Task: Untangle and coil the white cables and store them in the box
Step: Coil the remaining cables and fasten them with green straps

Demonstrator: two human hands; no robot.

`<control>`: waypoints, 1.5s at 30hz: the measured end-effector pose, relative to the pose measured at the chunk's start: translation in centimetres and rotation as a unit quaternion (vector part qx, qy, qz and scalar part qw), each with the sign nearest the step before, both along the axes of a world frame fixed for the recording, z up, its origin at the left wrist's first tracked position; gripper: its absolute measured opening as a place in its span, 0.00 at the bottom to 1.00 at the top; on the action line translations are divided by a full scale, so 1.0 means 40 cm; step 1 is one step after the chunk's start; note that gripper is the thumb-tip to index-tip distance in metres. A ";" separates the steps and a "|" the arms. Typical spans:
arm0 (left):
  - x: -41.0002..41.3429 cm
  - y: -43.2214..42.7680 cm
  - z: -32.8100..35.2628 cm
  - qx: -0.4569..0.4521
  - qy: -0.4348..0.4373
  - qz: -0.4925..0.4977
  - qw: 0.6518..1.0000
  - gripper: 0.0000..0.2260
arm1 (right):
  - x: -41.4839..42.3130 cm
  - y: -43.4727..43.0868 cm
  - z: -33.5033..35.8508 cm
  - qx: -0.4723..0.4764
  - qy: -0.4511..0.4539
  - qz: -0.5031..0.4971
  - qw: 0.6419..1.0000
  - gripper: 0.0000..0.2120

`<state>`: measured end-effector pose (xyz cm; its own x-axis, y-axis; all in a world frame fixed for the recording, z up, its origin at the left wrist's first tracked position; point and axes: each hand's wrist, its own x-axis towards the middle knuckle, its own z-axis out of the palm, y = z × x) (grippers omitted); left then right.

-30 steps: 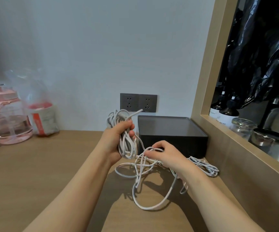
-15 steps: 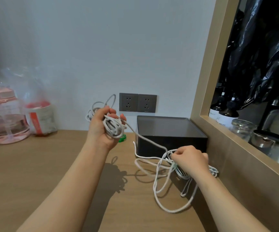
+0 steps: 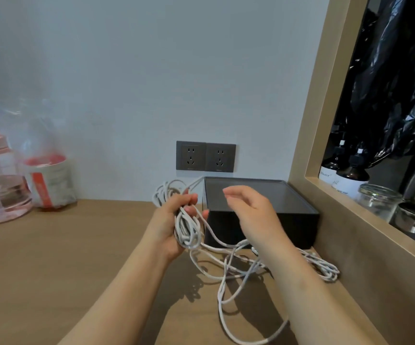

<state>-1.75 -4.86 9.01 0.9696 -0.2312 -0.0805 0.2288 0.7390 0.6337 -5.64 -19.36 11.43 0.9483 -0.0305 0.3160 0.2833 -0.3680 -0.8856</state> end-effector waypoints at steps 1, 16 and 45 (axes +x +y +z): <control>0.008 -0.001 0.000 0.022 -0.005 -0.003 1.000 0.08 | 0.021 0.015 -0.005 0.026 0.016 0.002 1.000 0.12; 0.140 0.064 0.015 0.334 -0.119 0.043 0.934 0.06 | 0.213 0.053 -0.036 0.058 0.008 -0.006 0.998 0.07; 0.163 0.035 -0.026 0.397 -0.161 0.002 0.903 0.05 | 0.235 0.057 -0.029 0.125 -0.113 -0.062 0.984 0.09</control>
<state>4.78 -3.48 7.96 0.9731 -0.2204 0.0677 -0.0643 0.0223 0.9977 3.78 -17.09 10.28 0.8387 -0.2459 0.4860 0.4496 -0.1909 -0.8726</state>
